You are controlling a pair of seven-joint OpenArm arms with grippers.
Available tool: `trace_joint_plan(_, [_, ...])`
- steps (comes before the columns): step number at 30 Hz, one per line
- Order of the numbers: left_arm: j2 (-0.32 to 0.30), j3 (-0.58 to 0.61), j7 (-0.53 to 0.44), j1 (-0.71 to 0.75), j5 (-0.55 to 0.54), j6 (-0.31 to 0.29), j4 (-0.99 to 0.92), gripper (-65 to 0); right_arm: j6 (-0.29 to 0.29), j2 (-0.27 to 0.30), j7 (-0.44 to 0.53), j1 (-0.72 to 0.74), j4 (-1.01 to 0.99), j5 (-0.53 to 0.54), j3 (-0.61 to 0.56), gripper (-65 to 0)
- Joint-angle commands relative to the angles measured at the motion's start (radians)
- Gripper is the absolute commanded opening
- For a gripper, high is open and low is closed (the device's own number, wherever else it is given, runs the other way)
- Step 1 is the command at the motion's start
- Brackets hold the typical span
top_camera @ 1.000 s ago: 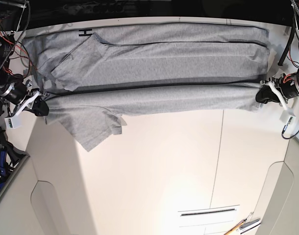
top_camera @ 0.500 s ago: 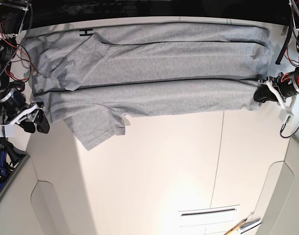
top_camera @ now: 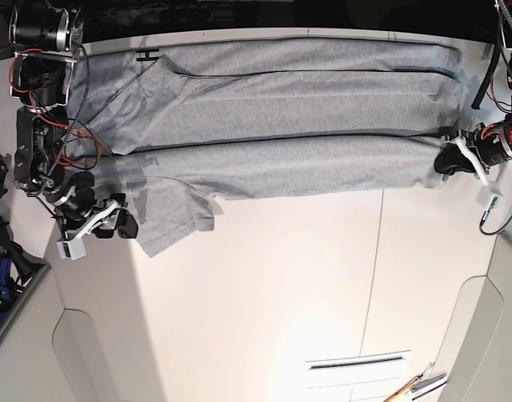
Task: Fold the T-shirt properly
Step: 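Fold the hem edge over toward the shoulder fold with both grippers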
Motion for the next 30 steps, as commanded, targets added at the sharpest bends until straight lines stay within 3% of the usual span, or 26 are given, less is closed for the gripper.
trace_joint_plan(1, [-0.017,-0.01,-0.018,-0.014,-0.014,-0.003,0.014,-65.0,0.011,0.011,0.011,0.022,0.013,0.013,-0.027,-29.6])
trace_joint_plan(6, [0.013,-0.01,-0.017,-0.013,-0.013,-0.003,0.014,-65.0,0.011,0.011,0.006,0.021,0.013,0.013,-0.151,-29.6])
trace_joint_plan(11, [0.026,-0.01,-0.018,-0.013,-0.006,-0.003,0.014,-65.0,0.011,0.006,0.003,0.019,0.014,0.012,-0.175,-31.7])
trace_joint_plan(13, [0.026,-0.01,-0.018,-0.013,0.014,-0.003,0.014,-65.0,0.011,0.003,0.004,0.019,0.014,0.011,-0.174,-41.3])
trace_joint_plan(16, [0.026,-0.01,-0.019,-0.014,0.036,-0.003,0.014,-65.0,0.011,0.0,0.003,0.019,0.02,0.012,-0.174,-65.0])
trace_joint_plan(19, [0.026,-0.01,-0.032,-0.016,0.04,-0.003,0.014,-65.0,0.011,0.0,-0.046,0.019,0.048,0.014,-0.164,-65.0])
trace_joint_plan(25, [0.006,-0.01,-0.019,-0.016,0.037,-0.003,0.015,-65.0,0.011,0.001,-0.262,-0.044,0.265,0.117,-0.048,-65.0])
trace_joint_plan(30, [-0.051,-0.011,0.052,-0.004,-0.067,-0.003,0.033,-65.0,0.016,0.001,-0.374,-0.179,0.542,0.229,0.089,-65.0])
